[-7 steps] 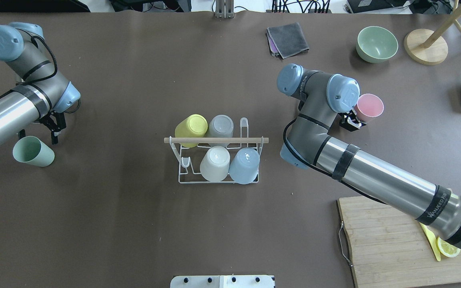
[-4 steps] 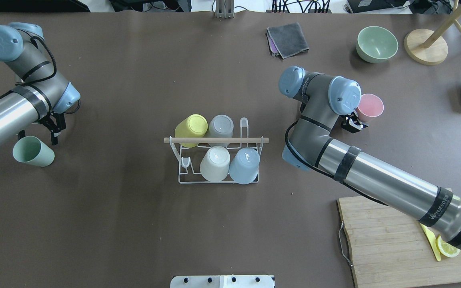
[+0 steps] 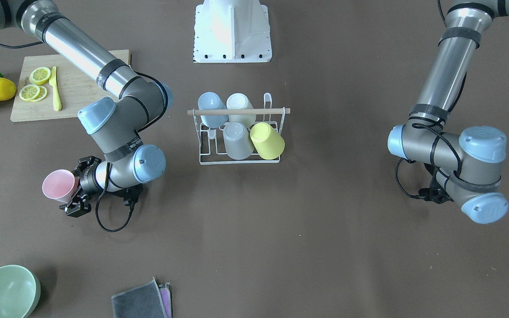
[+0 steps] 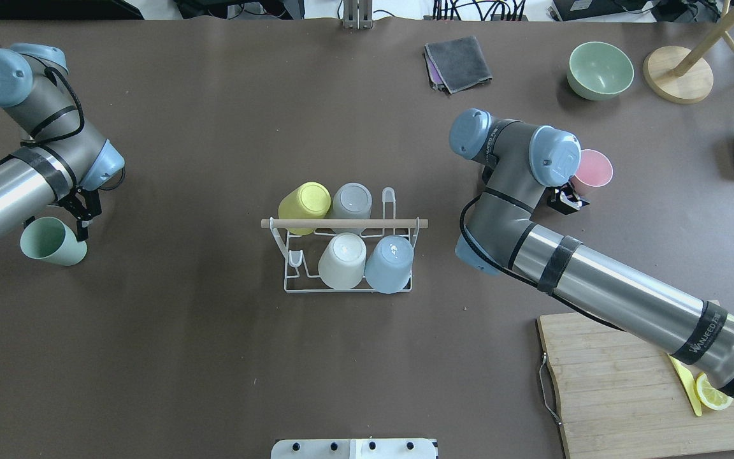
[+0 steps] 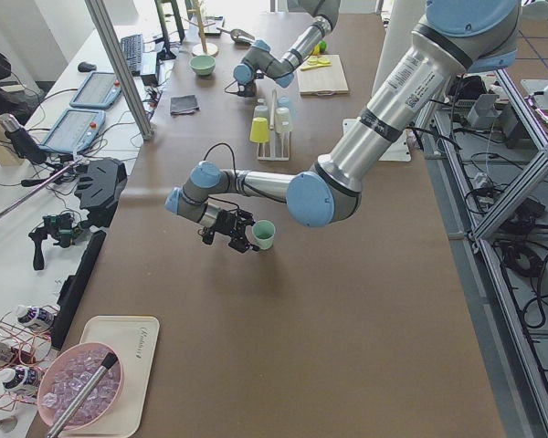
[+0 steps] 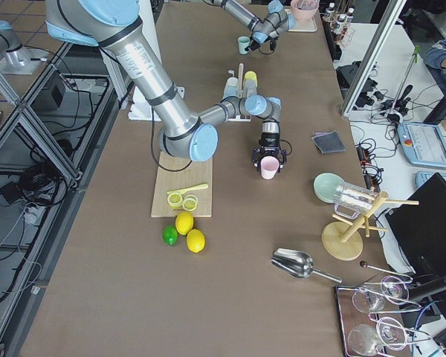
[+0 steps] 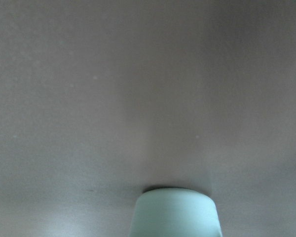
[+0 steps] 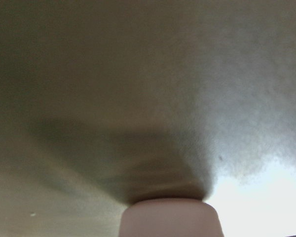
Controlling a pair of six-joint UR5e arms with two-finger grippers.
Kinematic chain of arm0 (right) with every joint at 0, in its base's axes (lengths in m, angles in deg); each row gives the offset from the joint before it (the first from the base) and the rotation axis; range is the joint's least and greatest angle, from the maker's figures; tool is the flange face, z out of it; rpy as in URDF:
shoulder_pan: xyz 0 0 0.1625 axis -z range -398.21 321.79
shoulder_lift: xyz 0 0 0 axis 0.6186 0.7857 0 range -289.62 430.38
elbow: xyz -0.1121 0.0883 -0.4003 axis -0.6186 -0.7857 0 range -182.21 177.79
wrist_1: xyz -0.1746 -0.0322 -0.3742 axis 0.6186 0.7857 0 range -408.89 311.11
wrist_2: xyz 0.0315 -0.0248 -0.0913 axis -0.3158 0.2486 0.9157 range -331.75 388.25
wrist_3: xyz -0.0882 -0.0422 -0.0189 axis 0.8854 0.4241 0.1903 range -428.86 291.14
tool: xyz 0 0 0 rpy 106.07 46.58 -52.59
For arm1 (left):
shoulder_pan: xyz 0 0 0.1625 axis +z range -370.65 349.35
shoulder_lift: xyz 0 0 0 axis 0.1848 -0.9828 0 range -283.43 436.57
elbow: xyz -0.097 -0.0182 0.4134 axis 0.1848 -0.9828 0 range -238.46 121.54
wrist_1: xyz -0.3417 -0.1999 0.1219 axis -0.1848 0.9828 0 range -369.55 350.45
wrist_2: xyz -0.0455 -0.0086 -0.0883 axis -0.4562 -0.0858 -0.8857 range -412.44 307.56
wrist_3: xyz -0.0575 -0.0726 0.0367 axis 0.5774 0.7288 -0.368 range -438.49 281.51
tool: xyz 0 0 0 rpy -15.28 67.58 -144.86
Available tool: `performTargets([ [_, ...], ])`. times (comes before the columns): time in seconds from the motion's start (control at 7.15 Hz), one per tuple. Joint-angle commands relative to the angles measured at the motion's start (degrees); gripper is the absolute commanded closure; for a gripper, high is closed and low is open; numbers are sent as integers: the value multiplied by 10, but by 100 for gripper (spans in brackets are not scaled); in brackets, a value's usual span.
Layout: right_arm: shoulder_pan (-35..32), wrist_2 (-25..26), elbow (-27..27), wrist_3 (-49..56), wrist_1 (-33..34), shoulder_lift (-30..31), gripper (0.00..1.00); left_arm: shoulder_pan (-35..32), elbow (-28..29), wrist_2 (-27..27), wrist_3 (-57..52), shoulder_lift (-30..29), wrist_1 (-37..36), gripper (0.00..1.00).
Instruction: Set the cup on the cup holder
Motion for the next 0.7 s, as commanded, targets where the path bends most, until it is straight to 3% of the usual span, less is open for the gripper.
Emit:
performTargets([
  [0.0,-3,0,1,3,-1,1,0,7,0,-2,0,2,0,2],
  [0.56,-5,0,27,1,-2,22,0,15,0,-3,-1,9,1,2],
])
